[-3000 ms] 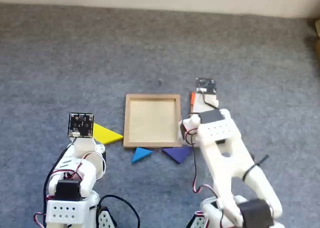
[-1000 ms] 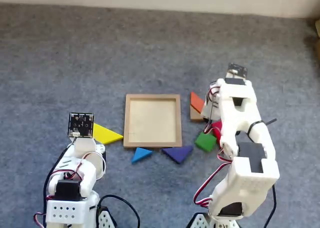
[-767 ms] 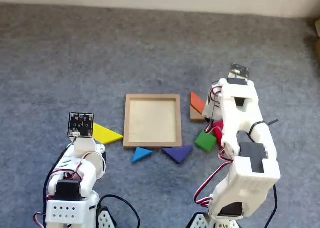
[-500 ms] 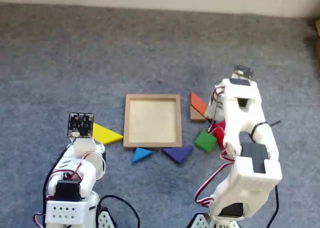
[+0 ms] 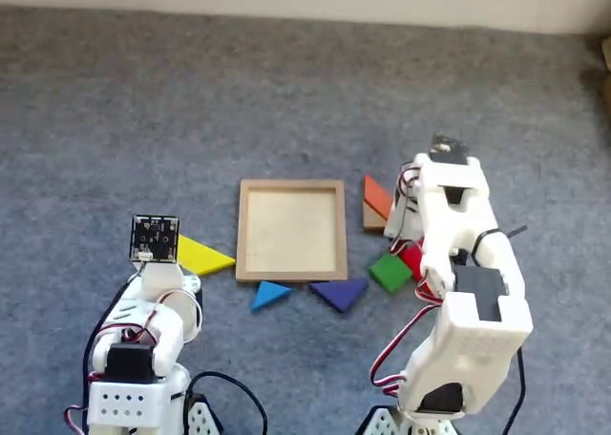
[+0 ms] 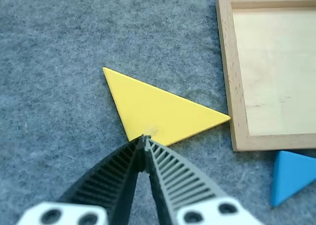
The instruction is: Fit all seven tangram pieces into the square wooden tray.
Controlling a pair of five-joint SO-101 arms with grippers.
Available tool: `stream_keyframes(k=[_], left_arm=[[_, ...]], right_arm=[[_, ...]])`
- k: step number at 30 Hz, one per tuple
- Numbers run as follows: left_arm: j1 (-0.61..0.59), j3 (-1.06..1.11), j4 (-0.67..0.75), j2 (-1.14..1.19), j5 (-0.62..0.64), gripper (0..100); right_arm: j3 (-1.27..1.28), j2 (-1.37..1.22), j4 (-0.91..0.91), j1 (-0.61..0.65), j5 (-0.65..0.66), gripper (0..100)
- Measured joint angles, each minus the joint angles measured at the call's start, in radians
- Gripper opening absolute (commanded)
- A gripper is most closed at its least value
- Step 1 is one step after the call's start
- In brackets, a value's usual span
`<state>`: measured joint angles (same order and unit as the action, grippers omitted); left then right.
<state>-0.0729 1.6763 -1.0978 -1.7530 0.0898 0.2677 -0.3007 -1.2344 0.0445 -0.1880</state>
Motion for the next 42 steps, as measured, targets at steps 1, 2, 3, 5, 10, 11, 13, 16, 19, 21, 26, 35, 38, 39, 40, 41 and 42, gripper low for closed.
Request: stream_keyframes(k=[1,2,3,5,10,11,13,16,19,21,26,35,38,39,40,41,42], left_arm=[[0.000,0.000,0.000,0.000,0.000,1],[0.000,0.000,0.000,0.000,0.000,1],[0.000,0.000,0.000,0.000,0.000,1],[0.000,0.000,0.000,0.000,0.000,1],[0.000,0.000,0.000,0.000,0.000,1],[0.000,0.000,0.000,0.000,0.000,1],[0.000,0.000,0.000,0.000,0.000,1],[0.000,0.000,0.000,0.000,0.000,1],[0.000,0.000,0.000,0.000,0.000,1],[0.000,0.000,0.000,0.000,0.000,1],[0.000,0.000,0.000,0.000,0.000,1],[0.000,0.000,0.000,0.000,0.000,1],[0.000,0.000,0.000,0.000,0.000,1],[0.000,0.000,0.000,0.000,0.000,1],[0.000,0.000,0.000,0.000,0.000,1],[0.000,0.000,0.000,0.000,0.000,1],[0.000,0.000,0.000,0.000,0.000,1]], right_arm=[[0.000,0.000,-0.011,0.000,0.009,36.1],[0.002,0.000,-0.020,0.000,0.017,36.1],[0.002,0.000,-0.025,0.000,0.023,36.1],[0.003,0.000,-0.034,0.000,0.028,36.1],[0.008,0.000,-0.041,0.021,0.055,36.1],[0.008,0.000,-0.041,0.029,0.063,36.1],[0.009,0.000,-0.041,0.035,0.064,36.1],[0.009,0.000,-0.043,0.037,0.072,36.1],[0.009,0.000,-0.057,0.037,0.080,36.1],[0.014,0.000,-0.069,0.038,0.097,36.1],[0.015,0.000,-0.075,0.038,0.109,36.1],[0.015,-0.005,-0.075,0.038,0.115,28.6],[0.015,-0.005,-0.075,0.038,0.115,28.3],[0.014,-0.005,-0.075,0.038,0.115,28.2],[0.014,-0.005,-0.075,0.038,0.115,28.0],[0.014,-0.005,-0.078,0.038,0.115,27.1],[0.012,-0.005,-0.078,0.038,0.115,25.5]])
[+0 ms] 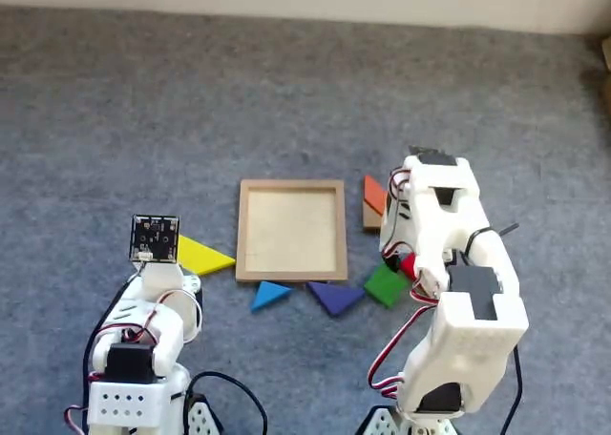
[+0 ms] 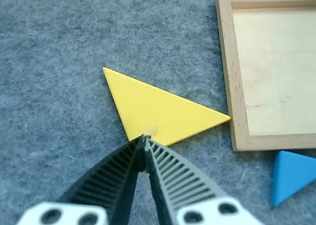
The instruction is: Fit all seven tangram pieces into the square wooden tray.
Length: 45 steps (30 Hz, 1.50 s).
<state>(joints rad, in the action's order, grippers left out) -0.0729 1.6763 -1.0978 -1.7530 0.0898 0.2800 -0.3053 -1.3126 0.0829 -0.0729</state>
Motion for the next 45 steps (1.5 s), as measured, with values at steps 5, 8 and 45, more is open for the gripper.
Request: stream_keyframes(k=[5,8,45], left_arm=[[0.000,0.000,0.000,0.000,0.000,1],[0.000,0.000,0.000,0.000,0.000,1],[0.000,0.000,0.000,0.000,0.000,1]], right_arm=[[-0.002,0.000,-0.003,-0.008,0.000,22.1],[-0.002,0.000,-0.006,-0.020,0.003,21.7],[0.107,0.080,0.092,0.012,0.060,36.5]])
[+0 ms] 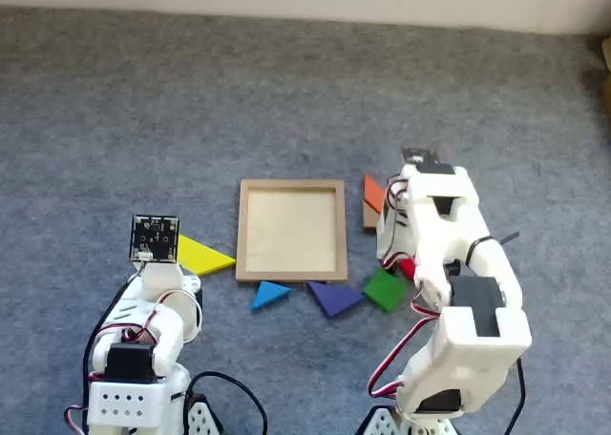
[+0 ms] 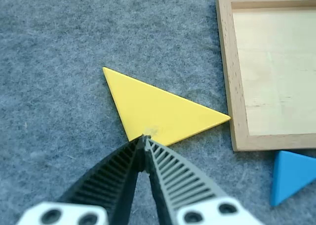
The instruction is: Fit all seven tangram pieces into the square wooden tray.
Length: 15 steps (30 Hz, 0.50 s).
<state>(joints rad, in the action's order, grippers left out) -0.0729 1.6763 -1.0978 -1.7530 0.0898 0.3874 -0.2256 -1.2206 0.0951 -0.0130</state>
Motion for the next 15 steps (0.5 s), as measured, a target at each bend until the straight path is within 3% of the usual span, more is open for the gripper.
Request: stream_keyframes(k=[15], left_arm=[[0.000,0.000,0.000,0.000,0.000,1]], right_arm=[[0.002,0.000,0.018,0.002,0.002,36.5]])
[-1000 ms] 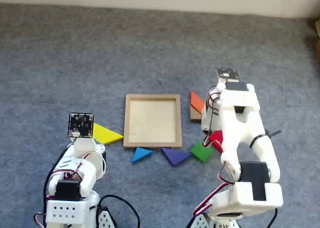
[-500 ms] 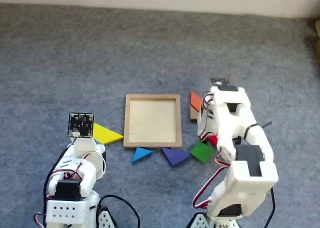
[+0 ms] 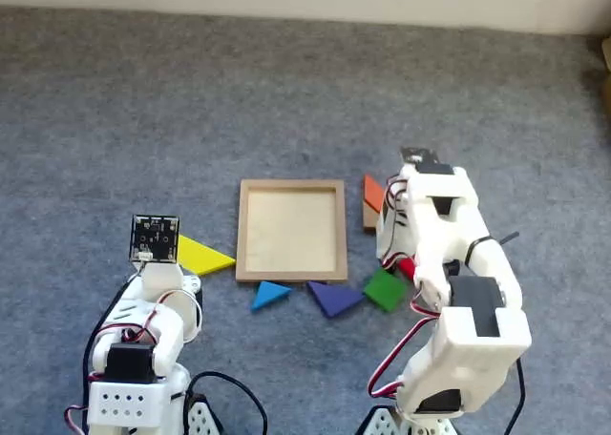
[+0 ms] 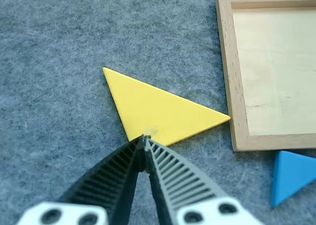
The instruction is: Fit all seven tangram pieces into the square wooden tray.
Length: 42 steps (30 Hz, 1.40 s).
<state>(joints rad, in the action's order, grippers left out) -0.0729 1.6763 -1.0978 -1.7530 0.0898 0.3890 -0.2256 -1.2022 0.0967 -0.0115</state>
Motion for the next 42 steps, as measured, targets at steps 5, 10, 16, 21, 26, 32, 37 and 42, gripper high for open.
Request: stream_keyframes(k=[5,10,16,21,26,32,37,42], left_arm=[[0.000,0.000,0.000,0.000,0.000,1],[0.000,0.000,0.000,0.000,0.000,1],[0.000,0.000,0.000,0.000,0.000,1],[0.000,0.000,0.000,0.000,0.000,1],[0.000,0.000,0.000,0.000,0.000,1],[0.000,0.000,0.000,0.000,0.000,1],[0.000,0.000,0.000,0.000,0.000,1],[0.000,0.000,0.000,0.000,0.000,1]], right_arm=[[0.000,0.000,0.003,-0.002,0.000,36.4],[0.000,0.000,0.003,-0.008,0.000,36.4],[-0.002,-0.003,0.003,-0.008,0.000,36.4],[-0.002,-0.003,0.003,-0.008,0.000,34.8],[-0.002,-0.003,0.003,-0.008,0.000,26.6],[-0.002,-0.003,0.003,-0.015,0.000,18.3],[-0.003,-0.002,0.003,-0.020,0.000,11.8],[-0.003,0.002,0.002,-0.020,0.003,11.6]])
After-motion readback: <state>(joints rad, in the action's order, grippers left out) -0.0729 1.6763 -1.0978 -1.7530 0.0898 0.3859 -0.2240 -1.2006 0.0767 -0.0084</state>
